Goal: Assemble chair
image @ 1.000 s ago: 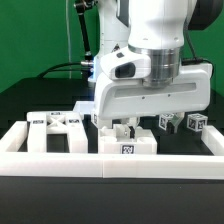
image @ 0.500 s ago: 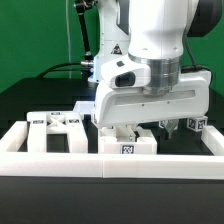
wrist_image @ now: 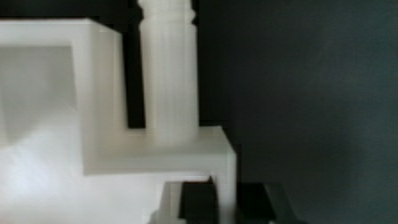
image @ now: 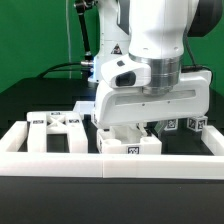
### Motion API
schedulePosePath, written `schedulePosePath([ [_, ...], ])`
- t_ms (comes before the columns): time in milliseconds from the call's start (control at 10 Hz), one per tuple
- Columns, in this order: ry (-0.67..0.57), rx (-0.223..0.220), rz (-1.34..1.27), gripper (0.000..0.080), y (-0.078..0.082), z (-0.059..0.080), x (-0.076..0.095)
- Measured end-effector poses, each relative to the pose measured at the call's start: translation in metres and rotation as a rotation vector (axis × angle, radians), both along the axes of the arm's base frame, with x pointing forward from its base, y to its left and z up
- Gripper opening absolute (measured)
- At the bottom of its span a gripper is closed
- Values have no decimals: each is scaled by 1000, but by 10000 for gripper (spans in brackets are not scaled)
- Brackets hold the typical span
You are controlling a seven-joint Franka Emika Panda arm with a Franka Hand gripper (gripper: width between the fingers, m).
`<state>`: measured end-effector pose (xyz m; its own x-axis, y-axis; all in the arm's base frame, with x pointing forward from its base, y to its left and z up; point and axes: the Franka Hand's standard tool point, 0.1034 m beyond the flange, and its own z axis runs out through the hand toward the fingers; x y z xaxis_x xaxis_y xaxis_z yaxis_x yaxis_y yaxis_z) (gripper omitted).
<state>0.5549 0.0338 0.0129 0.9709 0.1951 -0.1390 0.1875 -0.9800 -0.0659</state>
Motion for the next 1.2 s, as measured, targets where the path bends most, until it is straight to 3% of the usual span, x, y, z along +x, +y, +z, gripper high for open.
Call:
schedulePosePath([
  [400, -1, -2, -15, 35, 3, 1, 1],
  [700, -6, 0, -59, 35, 35, 0, 6],
  [1000, -24, -5, -108, 35, 73, 0, 23],
  [1200, -39, -3, -113, 35, 89, 1, 35],
])
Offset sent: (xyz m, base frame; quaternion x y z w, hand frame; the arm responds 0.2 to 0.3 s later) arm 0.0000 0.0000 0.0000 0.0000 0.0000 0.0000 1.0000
